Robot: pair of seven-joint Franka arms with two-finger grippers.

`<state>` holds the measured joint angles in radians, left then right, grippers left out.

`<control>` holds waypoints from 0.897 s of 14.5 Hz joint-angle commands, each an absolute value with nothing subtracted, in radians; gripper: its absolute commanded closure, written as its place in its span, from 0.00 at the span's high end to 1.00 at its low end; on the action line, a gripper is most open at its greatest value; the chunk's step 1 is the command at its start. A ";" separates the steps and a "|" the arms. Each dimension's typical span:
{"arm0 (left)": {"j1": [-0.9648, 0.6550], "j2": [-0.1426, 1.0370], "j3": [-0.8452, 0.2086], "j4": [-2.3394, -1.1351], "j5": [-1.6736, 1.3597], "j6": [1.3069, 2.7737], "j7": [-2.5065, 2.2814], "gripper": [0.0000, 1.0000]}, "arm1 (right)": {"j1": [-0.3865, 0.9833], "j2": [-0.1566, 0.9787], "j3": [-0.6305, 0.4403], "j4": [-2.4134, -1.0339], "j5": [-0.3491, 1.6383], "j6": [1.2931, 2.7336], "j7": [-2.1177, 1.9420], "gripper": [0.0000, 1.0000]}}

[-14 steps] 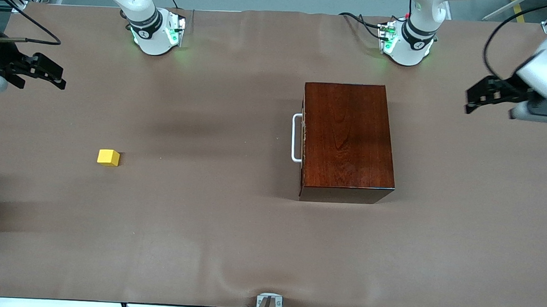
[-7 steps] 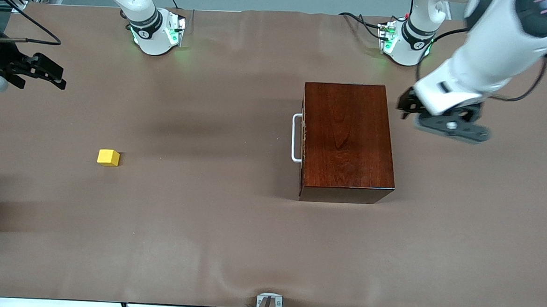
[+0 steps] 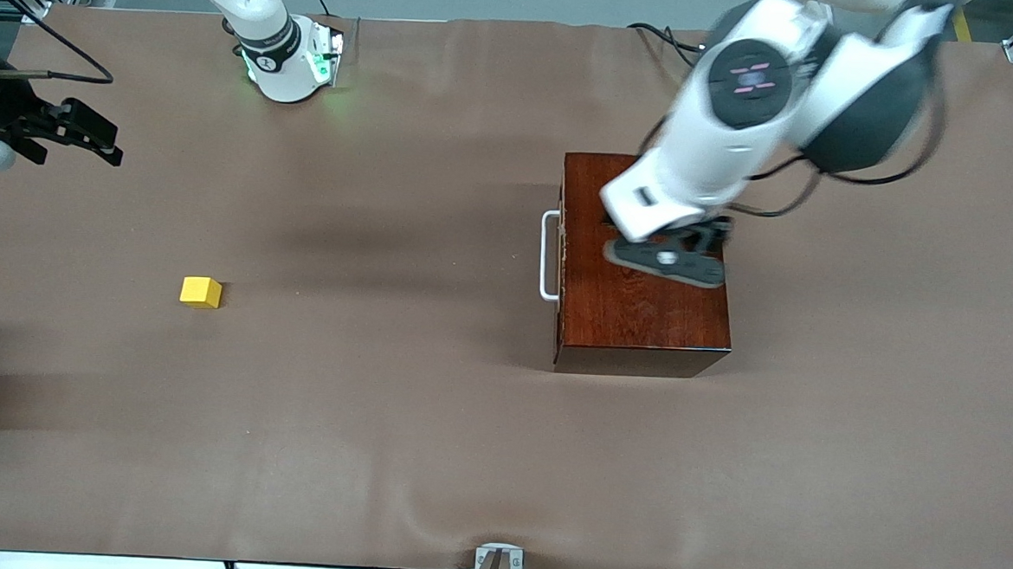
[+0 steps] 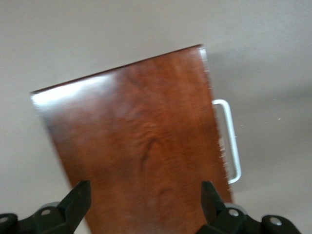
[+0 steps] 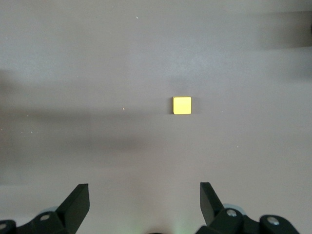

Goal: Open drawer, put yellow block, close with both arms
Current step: 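Move the left gripper over the box to the white drawer handle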

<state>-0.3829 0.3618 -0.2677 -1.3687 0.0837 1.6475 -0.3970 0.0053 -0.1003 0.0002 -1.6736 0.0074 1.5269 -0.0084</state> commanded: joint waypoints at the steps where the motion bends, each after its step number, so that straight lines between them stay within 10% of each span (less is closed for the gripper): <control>1: -0.474 0.455 -0.258 -1.278 0.150 1.669 -0.521 1.00 | 0.002 -0.124 0.002 -1.694 0.018 1.528 0.002 1.00; 13: -0.894 0.707 0.018 -1.196 0.201 1.779 -0.917 1.00 | 0.002 -0.124 0.002 -1.695 0.018 1.525 0.002 1.00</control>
<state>-0.8755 0.6738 -0.0070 -1.2371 0.1757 1.7900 -0.8798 0.0052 -0.1003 0.0002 -1.6737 0.0074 1.5255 -0.0084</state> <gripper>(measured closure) 0.000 0.000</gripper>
